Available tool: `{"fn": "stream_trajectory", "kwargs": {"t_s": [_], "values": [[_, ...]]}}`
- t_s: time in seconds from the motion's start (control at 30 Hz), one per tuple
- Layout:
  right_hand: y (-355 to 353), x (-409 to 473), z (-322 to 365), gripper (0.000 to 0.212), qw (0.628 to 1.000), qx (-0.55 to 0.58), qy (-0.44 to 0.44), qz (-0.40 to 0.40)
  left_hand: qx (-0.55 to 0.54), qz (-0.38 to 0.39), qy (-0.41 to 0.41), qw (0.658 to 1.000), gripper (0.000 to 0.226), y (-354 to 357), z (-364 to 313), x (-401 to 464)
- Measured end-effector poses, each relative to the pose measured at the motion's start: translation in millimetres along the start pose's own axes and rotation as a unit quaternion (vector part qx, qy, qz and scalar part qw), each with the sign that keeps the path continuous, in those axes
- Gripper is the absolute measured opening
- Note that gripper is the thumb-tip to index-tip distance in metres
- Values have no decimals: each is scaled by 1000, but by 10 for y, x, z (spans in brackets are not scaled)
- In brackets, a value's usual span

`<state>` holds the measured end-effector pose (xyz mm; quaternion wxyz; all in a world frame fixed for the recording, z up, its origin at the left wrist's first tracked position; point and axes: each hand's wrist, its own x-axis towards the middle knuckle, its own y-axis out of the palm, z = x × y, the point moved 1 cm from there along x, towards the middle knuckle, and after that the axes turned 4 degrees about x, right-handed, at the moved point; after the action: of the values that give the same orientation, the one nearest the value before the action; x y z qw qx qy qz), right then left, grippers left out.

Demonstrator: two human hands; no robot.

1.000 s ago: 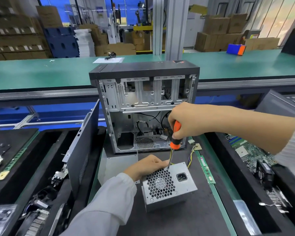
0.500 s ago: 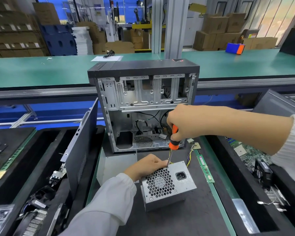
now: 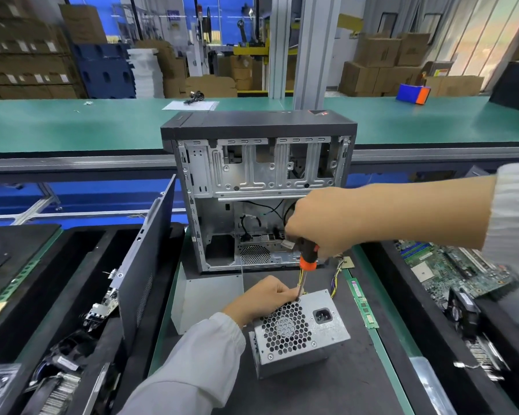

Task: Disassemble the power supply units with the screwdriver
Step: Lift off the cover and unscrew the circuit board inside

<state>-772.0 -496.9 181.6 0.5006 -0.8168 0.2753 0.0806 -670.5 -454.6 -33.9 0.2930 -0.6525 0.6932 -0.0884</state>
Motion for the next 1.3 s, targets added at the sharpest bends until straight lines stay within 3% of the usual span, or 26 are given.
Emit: {"fn": "stream_trajectory", "kwargs": {"t_s": [0.03, 0.07, 0.13, 0.17, 0.2, 0.23, 0.33, 0.4, 0.43, 0.5, 0.53, 0.63, 0.67, 0.73, 0.77, 0.83, 0.9, 0.93, 0.97, 1.0, 1.03, 1.1, 1.13, 1.2, 1.27, 1.3], "values": [[-18, 44, -76, 26, 990, 103, 56, 82, 10, -4, 6, 1000, 60, 6, 7, 5], [-23, 100, -146, 31, 955, 215, 108, 175, 18, -7, 11, 1000, 61, 16, 16, 12], [-62, 179, -232, 32, 844, 396, 163, 325, 27, -6, 18, 999, 61, 37, 37, 21], [-79, 211, -256, 31, 808, 438, 167, 357, 29, -5, 21, 999, 62, 47, 49, 23], [-95, 230, -264, 31, 799, 446, 163, 369, 31, -4, 22, 999, 62, 54, 58, 29], [-114, 235, -261, 30, 814, 427, 153, 363, 30, -4, 22, 999, 61, 58, 70, 33], [-128, 215, -193, 28, 916, 273, 57, 287, 32, -13, 21, 999, 60, 55, 84, 41], [-72, 112, -70, 22, 976, 79, -42, 199, 33, -15, 19, 999, 61, 42, 88, 45], [-34, 48, -5, 18, 987, -36, -91, 126, 26, -13, 17, 999, 62, 36, 88, 44], [28, -65, 107, 17, 952, -226, -203, -26, 15, -6, 21, 1000, 61, 21, 73, 32], [37, -108, 126, 20, 929, -269, -247, -64, 13, -2, 25, 1000, 61, 13, 62, 25], [-16, -106, 88, 20, 910, -292, -283, -84, 7, 2, 33, 999, 61, -2, 36, -10], [-28, -72, 64, 18, 931, -247, -260, -65, 3, 3, 35, 999, 60, 8, 33, -23], [-61, 4, -18, 22, 991, 0, -128, 36, 3, 5, 41, 999, 58, 18, 32, -39], [-64, 40, -77, 26, 982, 153, -43, 106, 2, 5, 43, 999, 58, 26, 30, -44], [-68, 96, -186, 34, 899, 378, 95, 201, 2, 2, 47, 999, 58, 45, 26, -48], [-59, 125, -229, 43, 795, 494, 198, 292, 1, 2, 50, 999, 59, 60, 26, -51], [-57, 125, -219, 43, 762, 513, 228, 322, 2, 2, 52, 999, 60, 64, 27, -54], [-49, 122, -215, 38, 764, 502, 230, 333, 6, -1, 54, 999, 60, 65, 31, -53], [-33, 118, -202, 32, 798, 462, 204, 330, 12, -6, 54, 998, 61, 62, 35, -49], [-5, 103, -180, 30, 855, 391, 152, 306, 17, -12, 55, 998, 61, 58, 41, -44], [57, 43, -83, 26, 970, 151, -8, 190, 26, -20, 55, 998, 60, 47, 50, -33], [69, 0, -31, 21, 991, -9, -98, 92, 27, -21, 55, 998, 60, 41, 52, -28], [60, -96, 56, 10, 926, -261, -257, -89, 20, -16, 51, 998, 60, 32, 50, -20], [16, -151, 45, 16, 873, -335, -332, -122, 14, -14, 45, 999, 61, 29, 46, -18], [12, -137, 19, 17, 873, -332, -337, -123, 10, -13, 42, 999, 61, 27, 43, -22]]}}
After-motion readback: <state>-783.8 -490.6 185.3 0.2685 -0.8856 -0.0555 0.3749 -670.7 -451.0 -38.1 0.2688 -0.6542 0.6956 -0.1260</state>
